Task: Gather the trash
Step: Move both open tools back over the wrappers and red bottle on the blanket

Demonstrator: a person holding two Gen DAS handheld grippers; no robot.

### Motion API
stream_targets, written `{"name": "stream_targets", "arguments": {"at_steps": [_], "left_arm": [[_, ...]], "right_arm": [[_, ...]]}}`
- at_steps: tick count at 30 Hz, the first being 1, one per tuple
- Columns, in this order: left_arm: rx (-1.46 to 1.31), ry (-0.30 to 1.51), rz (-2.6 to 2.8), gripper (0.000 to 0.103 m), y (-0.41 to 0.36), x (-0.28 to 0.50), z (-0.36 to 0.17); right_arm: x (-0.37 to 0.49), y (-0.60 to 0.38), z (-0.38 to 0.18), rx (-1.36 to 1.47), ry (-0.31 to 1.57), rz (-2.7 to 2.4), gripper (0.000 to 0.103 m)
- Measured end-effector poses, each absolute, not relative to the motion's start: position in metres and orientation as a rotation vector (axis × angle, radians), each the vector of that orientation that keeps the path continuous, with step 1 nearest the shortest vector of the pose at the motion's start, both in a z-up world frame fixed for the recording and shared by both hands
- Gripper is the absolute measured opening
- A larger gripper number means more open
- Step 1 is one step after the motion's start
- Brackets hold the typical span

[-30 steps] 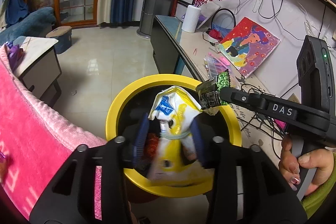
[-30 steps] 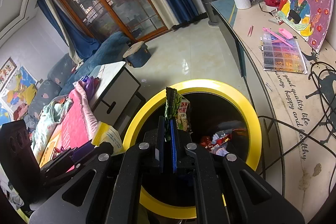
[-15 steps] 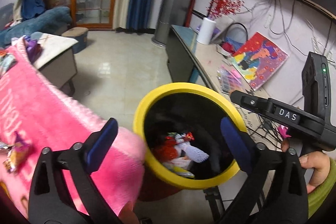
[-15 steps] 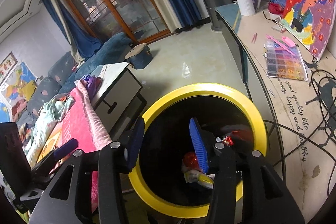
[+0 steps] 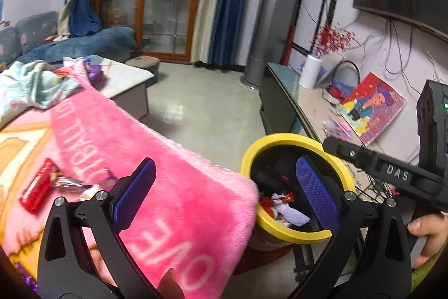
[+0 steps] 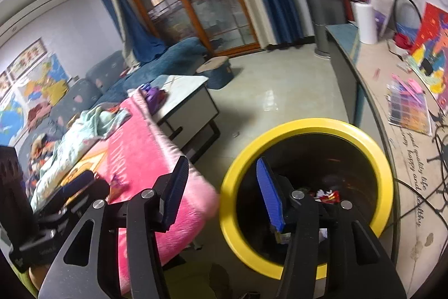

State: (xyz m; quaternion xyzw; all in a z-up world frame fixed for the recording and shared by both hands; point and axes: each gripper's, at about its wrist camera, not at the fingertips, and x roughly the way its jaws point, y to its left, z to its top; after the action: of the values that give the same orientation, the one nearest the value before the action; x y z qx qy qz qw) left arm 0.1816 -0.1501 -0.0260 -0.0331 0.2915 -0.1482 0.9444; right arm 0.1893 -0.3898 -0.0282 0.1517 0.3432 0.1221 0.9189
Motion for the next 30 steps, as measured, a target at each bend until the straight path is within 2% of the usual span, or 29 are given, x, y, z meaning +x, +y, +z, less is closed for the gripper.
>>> {"name": "stream_targets", "arguments": {"at_steps": [14, 30], "left_arm": [[-0.076, 0.522, -0.173, 0.092, -0.09, 0.149, -0.016], [-0.108, 0.491, -0.04, 0.092, -0.03, 0.121, -0.013]], "right_arm": [[0.172, -0.327, -0.016, 0.2, 0.687, 0.352, 0.055], [0.161, -0.277, -0.017, 0.112, 0.719, 0.439, 0.056]]}}
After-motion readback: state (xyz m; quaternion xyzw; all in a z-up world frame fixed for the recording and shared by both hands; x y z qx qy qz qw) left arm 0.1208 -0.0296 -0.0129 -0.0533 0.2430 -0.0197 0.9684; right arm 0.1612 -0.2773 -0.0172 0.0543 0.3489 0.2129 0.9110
